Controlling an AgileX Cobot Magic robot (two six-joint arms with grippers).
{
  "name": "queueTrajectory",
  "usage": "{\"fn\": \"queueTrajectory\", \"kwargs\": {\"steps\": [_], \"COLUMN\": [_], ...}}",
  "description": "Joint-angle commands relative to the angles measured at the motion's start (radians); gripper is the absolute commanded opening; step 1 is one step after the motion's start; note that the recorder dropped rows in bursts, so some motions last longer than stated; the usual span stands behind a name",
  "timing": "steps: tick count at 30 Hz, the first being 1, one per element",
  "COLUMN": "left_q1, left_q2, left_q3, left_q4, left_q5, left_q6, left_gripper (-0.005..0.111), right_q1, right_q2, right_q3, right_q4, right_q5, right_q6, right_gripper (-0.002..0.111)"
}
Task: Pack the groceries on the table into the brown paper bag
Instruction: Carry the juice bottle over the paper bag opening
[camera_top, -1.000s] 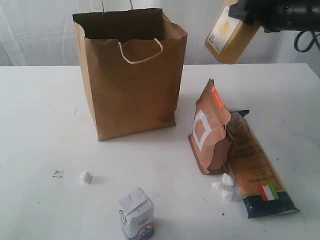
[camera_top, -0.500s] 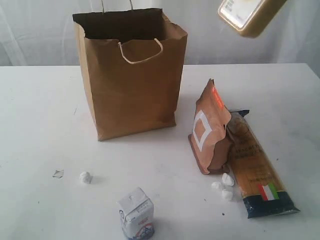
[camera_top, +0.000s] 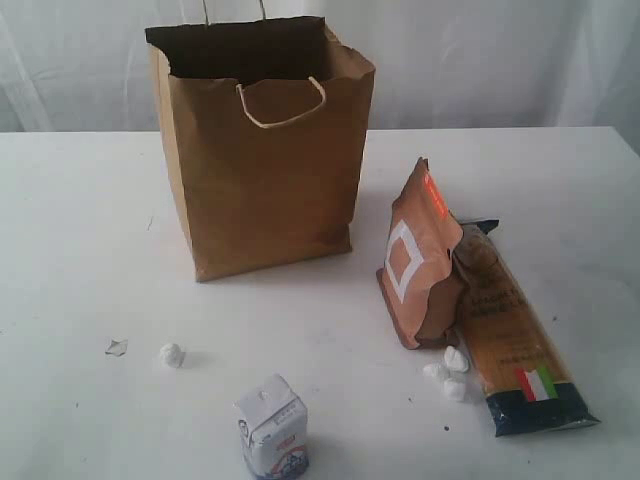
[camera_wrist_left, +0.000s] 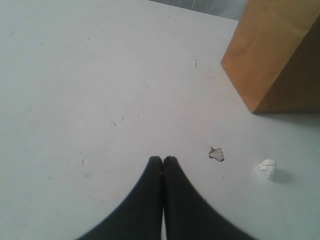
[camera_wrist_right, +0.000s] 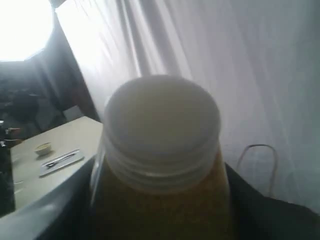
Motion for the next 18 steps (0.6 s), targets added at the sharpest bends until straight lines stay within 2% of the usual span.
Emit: {"fn": "queueTrajectory", "kwargs": {"steps": [1,14,18], "left_q1": [0.003,0.003,0.003], "left_q2": [0.0,0.0,0.0], "left_q3": [0.005,0.005,0.005], "left_q4": [-0.003,-0.003,-0.003], "left_q5": [-0.028,-0.037,-0.037], "left_q6": [-0.003,-0.003,-0.003], "left_gripper": [0.0,0.0,0.0], "right_q1": [0.082,0.292,0.335], "right_q2": [0.007,0.188,0.216], "right_q3": [-0.017,-0.065,-0.077], "right_q4": [0.132,0.132,0.132], "right_q5": [-0.005,-0.155,-0.23], "right_q6": [-0.02,-0.456,-0.669], "right_gripper": [0.0,0.0,0.0]}}
